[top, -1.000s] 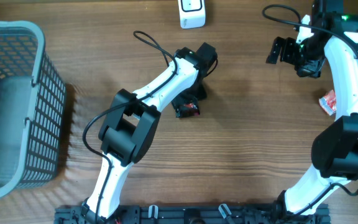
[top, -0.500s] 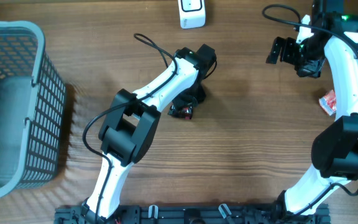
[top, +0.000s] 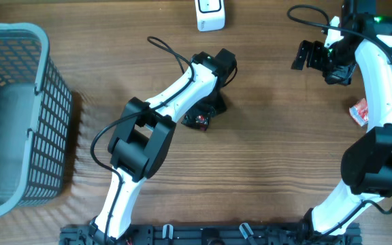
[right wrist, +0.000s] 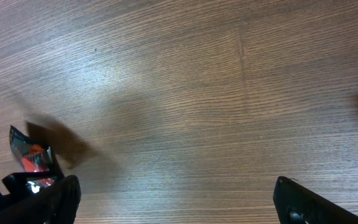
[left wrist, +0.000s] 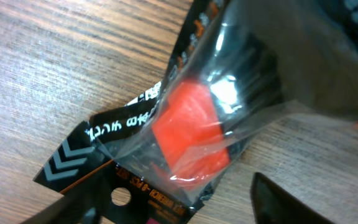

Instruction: Scan the item barcode

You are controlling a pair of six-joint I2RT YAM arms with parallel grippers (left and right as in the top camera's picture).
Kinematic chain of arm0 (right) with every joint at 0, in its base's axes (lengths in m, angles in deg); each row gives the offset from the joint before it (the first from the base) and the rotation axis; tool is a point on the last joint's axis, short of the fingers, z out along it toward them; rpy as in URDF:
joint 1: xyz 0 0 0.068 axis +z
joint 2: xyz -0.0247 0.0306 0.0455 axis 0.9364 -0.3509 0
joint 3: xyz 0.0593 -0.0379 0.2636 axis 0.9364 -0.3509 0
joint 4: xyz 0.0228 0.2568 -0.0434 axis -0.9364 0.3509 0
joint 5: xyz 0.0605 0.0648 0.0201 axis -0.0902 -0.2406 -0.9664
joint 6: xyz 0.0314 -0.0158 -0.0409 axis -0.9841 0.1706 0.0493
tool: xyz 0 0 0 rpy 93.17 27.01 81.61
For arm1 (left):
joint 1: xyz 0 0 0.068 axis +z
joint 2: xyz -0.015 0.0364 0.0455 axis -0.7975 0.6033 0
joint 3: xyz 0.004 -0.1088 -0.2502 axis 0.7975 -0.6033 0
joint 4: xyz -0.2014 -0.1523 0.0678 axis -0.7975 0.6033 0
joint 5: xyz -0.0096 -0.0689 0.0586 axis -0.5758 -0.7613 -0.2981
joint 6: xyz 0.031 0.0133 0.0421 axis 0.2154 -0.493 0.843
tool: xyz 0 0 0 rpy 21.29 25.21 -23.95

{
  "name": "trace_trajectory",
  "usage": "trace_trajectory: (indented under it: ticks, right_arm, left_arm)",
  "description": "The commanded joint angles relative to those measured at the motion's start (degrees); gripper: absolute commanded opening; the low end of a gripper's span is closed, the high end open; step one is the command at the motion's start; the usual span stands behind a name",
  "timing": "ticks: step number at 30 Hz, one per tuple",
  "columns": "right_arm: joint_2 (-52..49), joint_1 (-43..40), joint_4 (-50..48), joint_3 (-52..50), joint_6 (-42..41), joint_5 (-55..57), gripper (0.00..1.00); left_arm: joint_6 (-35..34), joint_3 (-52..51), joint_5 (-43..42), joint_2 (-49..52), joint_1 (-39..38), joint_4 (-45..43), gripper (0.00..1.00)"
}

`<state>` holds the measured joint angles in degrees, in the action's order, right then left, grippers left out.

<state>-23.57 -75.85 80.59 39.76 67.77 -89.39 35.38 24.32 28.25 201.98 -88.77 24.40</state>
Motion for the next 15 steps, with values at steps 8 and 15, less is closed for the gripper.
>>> trace_trajectory:
  ticks: [8, 15]
  right_arm:
    - [-0.02, 0.44, -0.35, 0.46, 0.66, -0.37, 1.0]
    - [-0.02, 0.44, -0.35, 0.46, 0.68, -0.35, 1.0]
  left_arm:
    - [18.05, -0.5, 7.58, 0.22, 0.04, 0.87, 1.0]
    - [36.68, -0.52, 7.58, 0.26, 0.15, -2.56, 1.0]
